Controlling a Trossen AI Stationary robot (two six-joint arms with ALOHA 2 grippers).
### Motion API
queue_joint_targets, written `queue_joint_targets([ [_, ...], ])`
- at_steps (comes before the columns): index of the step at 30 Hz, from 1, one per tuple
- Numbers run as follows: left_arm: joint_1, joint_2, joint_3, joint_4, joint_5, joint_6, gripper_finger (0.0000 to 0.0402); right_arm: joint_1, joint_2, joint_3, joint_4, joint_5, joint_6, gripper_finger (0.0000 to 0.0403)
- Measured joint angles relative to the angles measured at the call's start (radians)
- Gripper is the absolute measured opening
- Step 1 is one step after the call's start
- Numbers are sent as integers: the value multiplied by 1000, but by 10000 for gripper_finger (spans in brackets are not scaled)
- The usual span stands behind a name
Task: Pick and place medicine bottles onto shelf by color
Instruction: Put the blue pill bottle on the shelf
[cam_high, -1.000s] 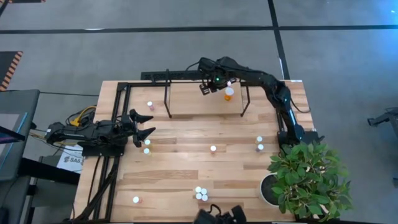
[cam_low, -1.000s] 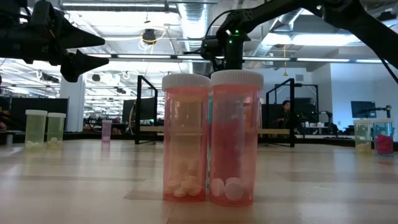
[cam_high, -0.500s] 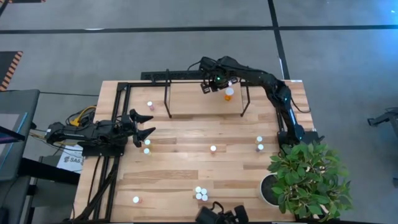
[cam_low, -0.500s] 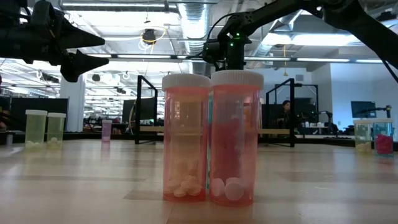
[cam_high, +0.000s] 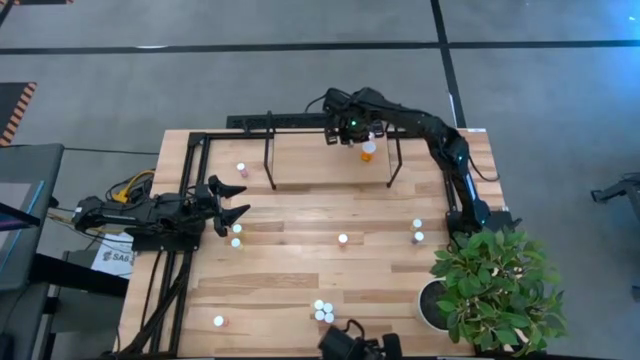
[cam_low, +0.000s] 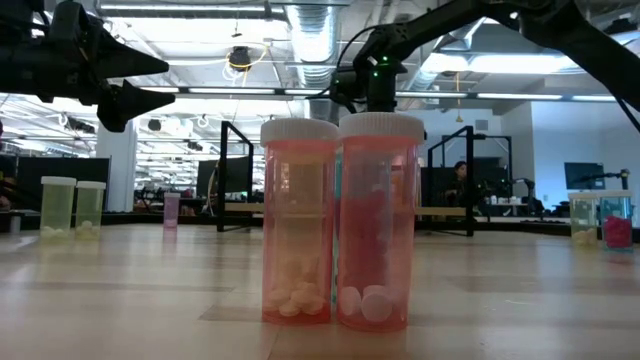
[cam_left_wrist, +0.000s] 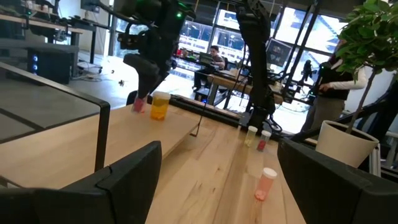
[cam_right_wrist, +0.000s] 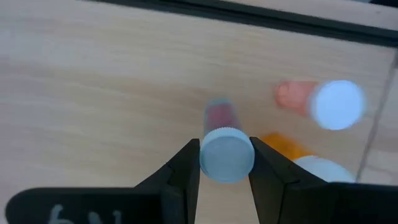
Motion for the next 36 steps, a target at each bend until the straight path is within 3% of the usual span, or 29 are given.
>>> queue_joint_targets([
  [15, 0, 0, 0, 0, 0, 0, 311, -33, 0, 0, -16, -28, 116, 124],
  [36, 0, 0, 0, 0, 0, 0, 311, -25, 0, -41, 67, -25, 22, 124],
])
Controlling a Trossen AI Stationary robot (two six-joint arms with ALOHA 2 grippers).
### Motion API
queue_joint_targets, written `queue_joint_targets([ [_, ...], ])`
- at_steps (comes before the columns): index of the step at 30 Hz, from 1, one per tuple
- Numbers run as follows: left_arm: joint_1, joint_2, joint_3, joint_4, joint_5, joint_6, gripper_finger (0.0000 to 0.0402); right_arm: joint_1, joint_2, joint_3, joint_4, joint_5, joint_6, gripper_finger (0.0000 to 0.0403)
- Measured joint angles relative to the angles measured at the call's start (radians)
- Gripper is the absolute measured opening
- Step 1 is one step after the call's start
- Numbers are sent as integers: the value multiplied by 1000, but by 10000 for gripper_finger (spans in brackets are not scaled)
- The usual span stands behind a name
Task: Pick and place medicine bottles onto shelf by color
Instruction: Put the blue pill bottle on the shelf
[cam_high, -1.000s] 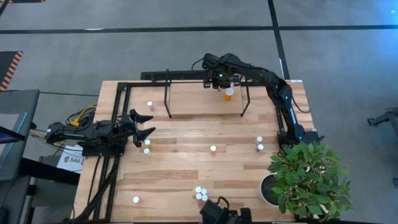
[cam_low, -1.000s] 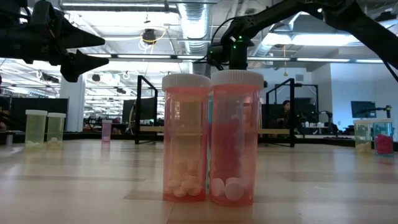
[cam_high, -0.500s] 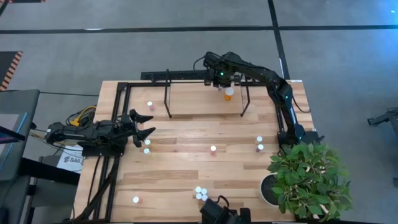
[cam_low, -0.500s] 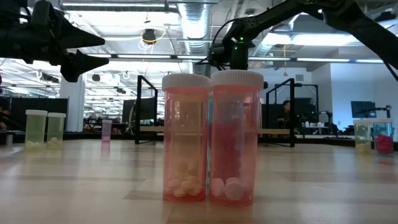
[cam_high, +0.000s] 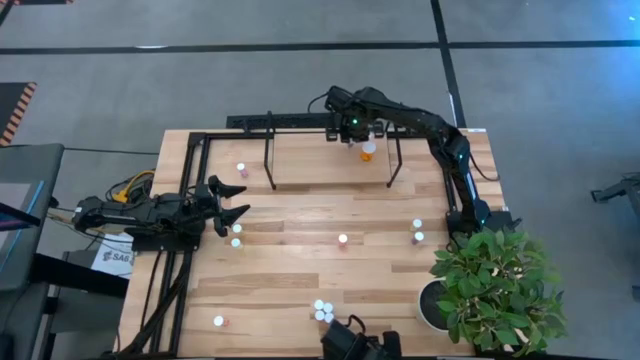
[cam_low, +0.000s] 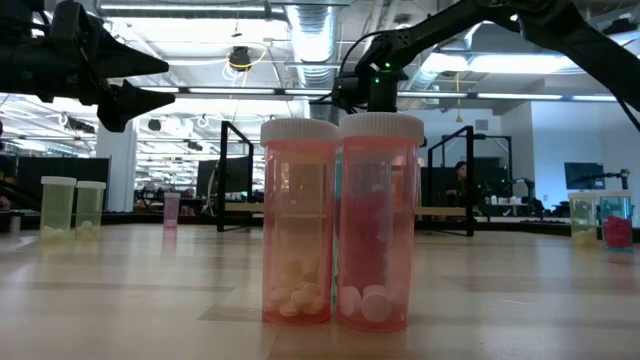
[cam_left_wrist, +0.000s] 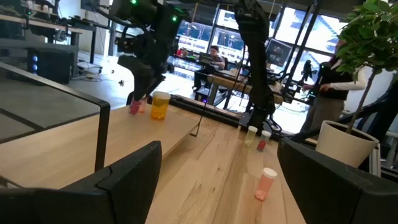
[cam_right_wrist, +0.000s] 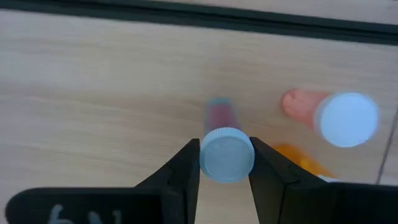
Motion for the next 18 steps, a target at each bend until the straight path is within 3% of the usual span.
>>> queue_joint_targets([
  [18, 0, 0, 0, 0, 0, 0, 311, -10, 0, -22, 60, 1, -71, 124],
])
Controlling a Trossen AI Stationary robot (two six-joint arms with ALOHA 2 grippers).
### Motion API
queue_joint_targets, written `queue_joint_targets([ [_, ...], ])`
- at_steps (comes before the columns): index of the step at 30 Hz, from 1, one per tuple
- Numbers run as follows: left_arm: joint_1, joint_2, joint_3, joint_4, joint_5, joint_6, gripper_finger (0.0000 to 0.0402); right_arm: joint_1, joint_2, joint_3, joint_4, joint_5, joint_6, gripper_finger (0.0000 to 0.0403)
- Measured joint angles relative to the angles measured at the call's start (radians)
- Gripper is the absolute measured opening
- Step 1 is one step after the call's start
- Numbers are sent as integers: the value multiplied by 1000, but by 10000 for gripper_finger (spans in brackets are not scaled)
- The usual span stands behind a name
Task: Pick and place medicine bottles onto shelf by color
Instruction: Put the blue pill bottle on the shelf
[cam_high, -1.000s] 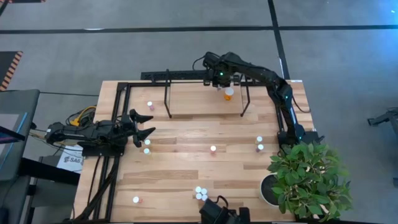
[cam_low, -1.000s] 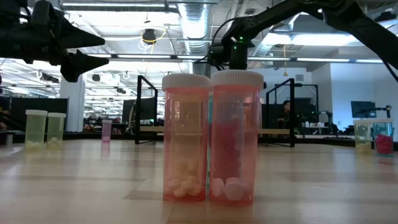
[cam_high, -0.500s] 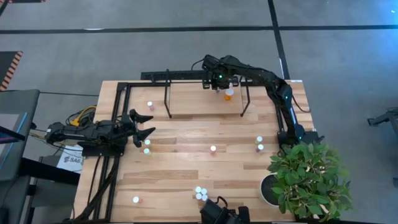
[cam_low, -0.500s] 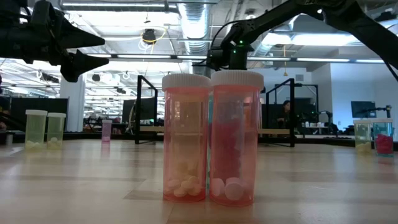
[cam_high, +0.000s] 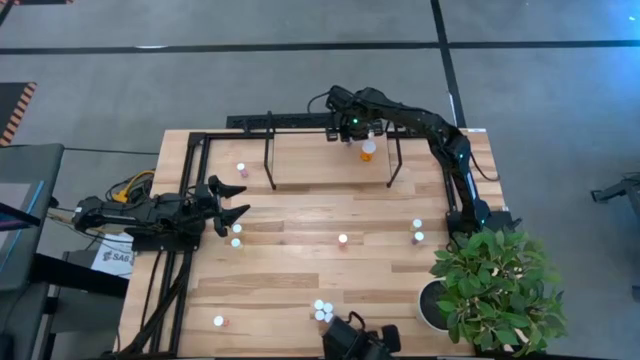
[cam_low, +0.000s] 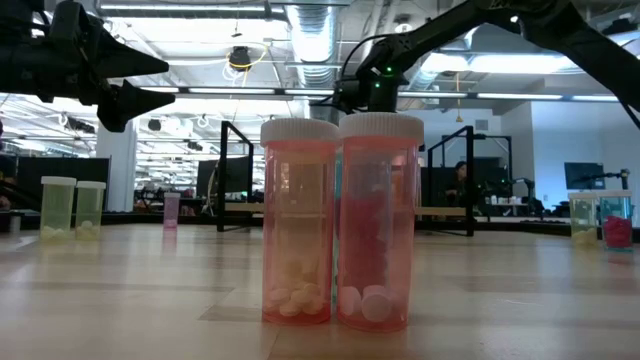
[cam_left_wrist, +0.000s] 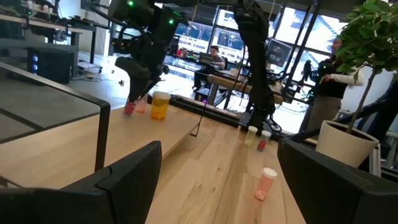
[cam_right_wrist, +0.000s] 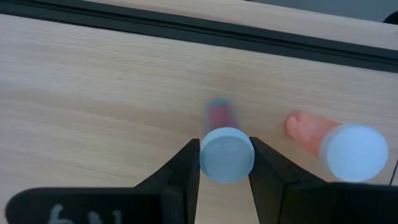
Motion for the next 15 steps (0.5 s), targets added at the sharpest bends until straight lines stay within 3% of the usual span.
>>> queue_joint_targets([
  [15, 0, 0, 0, 0, 0, 0, 311, 0, 0, 0, -38, -11, 8, 124],
])
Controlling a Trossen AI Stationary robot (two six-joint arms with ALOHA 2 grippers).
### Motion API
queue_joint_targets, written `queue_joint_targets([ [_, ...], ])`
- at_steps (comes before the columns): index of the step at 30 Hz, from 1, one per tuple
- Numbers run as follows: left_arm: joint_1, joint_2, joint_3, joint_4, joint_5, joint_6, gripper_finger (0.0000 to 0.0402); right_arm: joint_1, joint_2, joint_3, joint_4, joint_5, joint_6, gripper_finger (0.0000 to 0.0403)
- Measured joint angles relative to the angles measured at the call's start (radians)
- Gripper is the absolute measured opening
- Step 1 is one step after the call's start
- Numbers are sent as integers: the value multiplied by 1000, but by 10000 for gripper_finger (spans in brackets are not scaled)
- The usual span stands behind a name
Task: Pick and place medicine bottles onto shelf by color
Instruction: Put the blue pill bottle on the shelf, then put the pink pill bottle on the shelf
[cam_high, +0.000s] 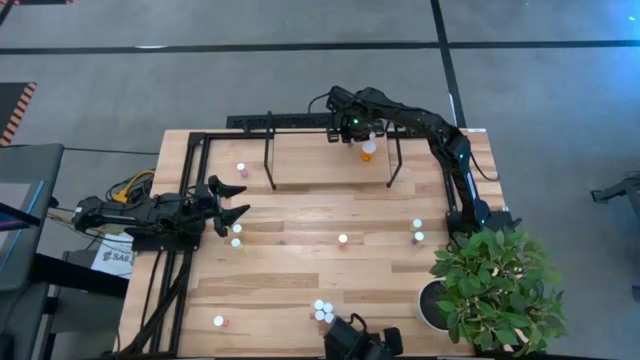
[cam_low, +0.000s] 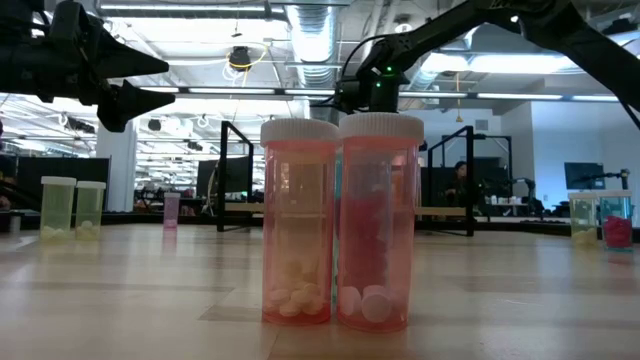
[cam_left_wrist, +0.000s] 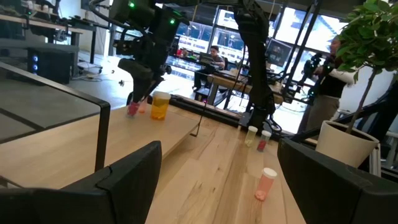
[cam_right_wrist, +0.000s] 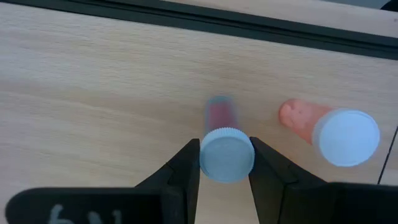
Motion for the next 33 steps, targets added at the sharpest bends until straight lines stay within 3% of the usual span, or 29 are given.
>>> queue_joint_targets([
  [7, 0, 0, 0, 0, 0, 0, 311, 0, 0, 0, -1, -1, -20, 130],
  [20, 0, 0, 0, 0, 0, 0, 311, -13, 0, 0, 24, 1, -62, 210],
  [33, 0, 0, 0, 0, 0, 0, 311, 1, -8, 0, -11, 7, -78, 217],
])
